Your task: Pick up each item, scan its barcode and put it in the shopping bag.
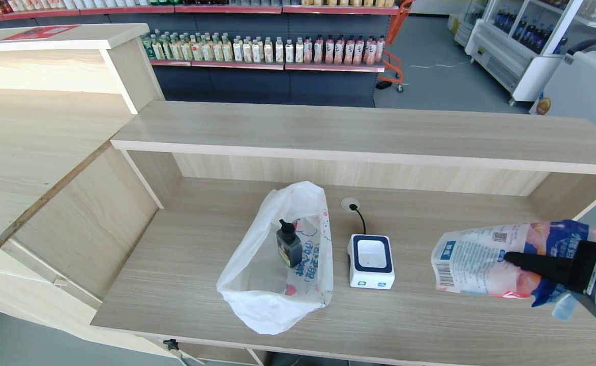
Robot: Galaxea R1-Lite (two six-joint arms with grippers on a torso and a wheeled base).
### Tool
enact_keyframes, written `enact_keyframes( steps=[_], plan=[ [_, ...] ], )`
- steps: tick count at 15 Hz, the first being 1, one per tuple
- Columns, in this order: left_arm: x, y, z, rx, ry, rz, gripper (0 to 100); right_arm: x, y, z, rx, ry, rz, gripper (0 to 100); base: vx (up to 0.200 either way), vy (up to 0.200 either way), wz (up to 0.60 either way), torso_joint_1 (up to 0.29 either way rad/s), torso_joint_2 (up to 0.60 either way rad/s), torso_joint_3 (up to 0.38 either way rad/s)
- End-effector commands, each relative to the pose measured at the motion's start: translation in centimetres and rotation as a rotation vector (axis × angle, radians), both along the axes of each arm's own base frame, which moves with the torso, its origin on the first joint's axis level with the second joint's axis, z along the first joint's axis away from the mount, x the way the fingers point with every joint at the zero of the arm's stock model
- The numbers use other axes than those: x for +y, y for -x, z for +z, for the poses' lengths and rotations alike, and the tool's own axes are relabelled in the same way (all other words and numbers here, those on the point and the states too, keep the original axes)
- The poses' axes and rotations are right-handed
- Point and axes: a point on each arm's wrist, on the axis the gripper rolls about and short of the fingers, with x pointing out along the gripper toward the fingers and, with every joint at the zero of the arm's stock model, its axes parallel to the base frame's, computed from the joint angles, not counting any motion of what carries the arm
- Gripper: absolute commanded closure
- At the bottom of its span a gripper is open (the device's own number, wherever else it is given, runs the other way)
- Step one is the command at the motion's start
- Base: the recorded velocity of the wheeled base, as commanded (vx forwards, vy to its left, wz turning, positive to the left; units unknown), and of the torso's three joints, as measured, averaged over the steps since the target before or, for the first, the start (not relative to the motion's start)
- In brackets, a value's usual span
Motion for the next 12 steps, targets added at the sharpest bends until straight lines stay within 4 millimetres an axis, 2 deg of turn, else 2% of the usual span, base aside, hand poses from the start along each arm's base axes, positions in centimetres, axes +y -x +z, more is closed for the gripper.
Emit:
enact_keyframes(
  steps=[1,3,7,9,12],
  plan=[
    [0.0,0.0,0.0,-0.001,0.0,0.001,0,1.4,0.2,0.6,0.046,-0.069,0.038,100,0.0,0.0,0.0,0.0,0.0,0.0],
    [0.0,0.0,0.0,-0.001,0.0,0.001,0,4.3,-1.4,-0.1,0.124,-0.066,0.044,100,0.0,0.0,0.0,0.0,0.0,0.0],
    [0.0,0.0,0.0,-0.001,0.0,0.001,0,11.2,-6.7,-1.2,0.186,-0.056,0.064,100,0.0,0.0,0.0,0.0,0.0,0.0],
    [0.0,0.0,0.0,-0.001,0.0,0.001,0,13.6,-7.5,-1.8,0.239,-0.089,0.084,100,0.0,0.0,0.0,0.0,0.0,0.0],
    [0.0,0.0,0.0,-0.001,0.0,0.001,0,15.8,-7.4,-3.6,0.345,-0.134,0.114,100,0.0,0.0,0.0,0.0,0.0,0.0]
  ],
)
